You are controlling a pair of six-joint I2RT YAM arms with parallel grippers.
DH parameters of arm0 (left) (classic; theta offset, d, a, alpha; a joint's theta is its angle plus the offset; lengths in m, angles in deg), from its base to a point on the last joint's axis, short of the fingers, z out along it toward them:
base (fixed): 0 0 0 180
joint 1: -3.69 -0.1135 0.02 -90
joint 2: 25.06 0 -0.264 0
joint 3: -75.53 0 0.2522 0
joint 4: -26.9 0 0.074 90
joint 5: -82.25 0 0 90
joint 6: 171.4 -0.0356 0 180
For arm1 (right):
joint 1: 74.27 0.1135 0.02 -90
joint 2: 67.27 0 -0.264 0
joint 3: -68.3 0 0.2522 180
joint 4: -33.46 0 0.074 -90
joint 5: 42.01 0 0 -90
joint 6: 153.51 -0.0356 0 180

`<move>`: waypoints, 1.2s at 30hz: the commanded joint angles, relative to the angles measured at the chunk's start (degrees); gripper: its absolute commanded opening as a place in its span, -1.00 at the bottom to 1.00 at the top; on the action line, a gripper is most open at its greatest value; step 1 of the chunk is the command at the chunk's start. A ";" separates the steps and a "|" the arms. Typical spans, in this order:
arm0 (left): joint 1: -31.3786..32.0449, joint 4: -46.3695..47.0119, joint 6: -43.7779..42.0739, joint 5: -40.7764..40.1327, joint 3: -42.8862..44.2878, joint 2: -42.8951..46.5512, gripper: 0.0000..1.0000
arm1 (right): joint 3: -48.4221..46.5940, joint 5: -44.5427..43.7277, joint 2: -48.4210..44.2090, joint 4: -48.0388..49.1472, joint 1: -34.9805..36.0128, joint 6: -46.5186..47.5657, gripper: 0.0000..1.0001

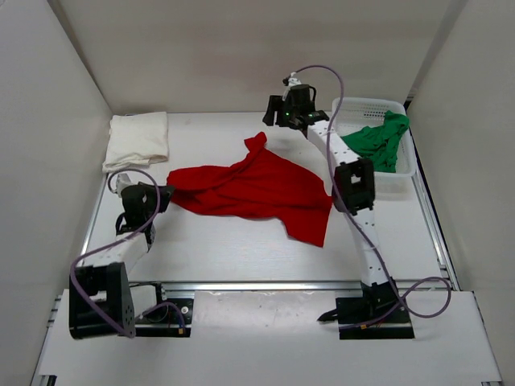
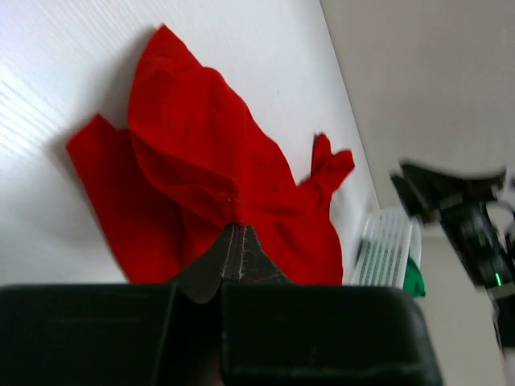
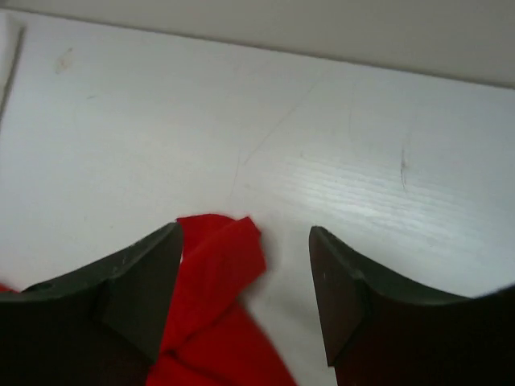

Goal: Fold and stack the t-shirts
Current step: Flatten out the tshirt

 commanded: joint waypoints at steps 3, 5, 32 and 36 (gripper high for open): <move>0.31 -2.44 -2.28 3.33 -4.26 5.95 -1.00 | -13.16 5.96 10.22 -12.11 -0.13 -1.44 0.25; 0.92 -4.20 -4.20 4.22 -3.91 6.22 -1.00 | -9.70 6.87 9.24 -9.54 0.83 -0.85 0.26; -2.76 -2.54 -0.97 9.40 9.27 2.53 -1.00 | -21.04 7.76 -11.75 -28.14 0.74 4.58 -0.99; -3.82 -1.14 0.17 11.08 7.87 4.02 -1.00 | -6.74 3.10 -24.92 -38.34 4.16 7.41 -1.00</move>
